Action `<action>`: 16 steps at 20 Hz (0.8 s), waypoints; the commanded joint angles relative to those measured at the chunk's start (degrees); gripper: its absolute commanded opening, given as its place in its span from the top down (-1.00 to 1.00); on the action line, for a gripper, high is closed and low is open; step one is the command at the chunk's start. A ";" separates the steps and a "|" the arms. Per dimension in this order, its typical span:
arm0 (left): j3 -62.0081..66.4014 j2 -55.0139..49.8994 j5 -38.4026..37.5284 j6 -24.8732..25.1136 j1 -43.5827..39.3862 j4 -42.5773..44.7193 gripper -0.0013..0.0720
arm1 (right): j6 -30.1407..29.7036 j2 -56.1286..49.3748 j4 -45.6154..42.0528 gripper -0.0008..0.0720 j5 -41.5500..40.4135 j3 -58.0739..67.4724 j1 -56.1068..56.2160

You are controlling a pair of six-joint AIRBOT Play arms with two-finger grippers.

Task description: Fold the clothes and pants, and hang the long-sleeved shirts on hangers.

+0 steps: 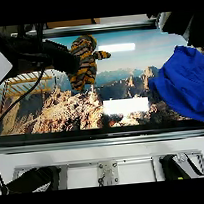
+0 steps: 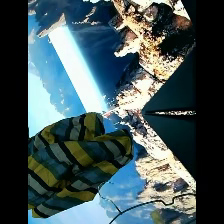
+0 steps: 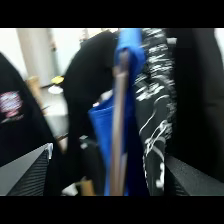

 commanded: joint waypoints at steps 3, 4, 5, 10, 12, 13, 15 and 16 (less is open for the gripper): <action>0.00 -0.04 -0.15 0.07 -0.04 0.09 0.93 | 0.07 6.14 3.93 -0.83 8.81 -0.17 1.38; 0.00 -0.04 -0.15 0.07 -0.04 0.09 0.93 | 0.07 7.34 5.29 -0.83 9.57 -0.39 2.14; 0.00 -0.09 -0.13 0.07 -0.04 0.09 0.93 | 0.07 8.61 6.62 -0.83 10.38 -0.72 3.32; -2.69 -0.55 0.28 0.07 -0.04 0.13 0.93 | 0.04 11.63 7.15 -0.83 16.57 -1.81 12.70; -5.14 -0.52 0.96 0.04 -0.04 0.09 0.93 | 0.02 11.61 7.13 -0.83 20.72 -2.21 17.03; -6.19 -0.50 1.73 0.04 -0.04 0.11 0.93 | 0.04 11.58 7.15 -0.83 22.53 -2.69 19.41; -7.98 -0.50 4.02 -0.07 0.26 0.00 0.93 | 0.04 11.58 7.15 -0.83 25.92 -4.42 25.70; -8.74 -0.50 5.35 -1.09 0.83 -0.11 0.93 | 0.04 11.56 7.13 -0.83 26.77 -5.88 29.86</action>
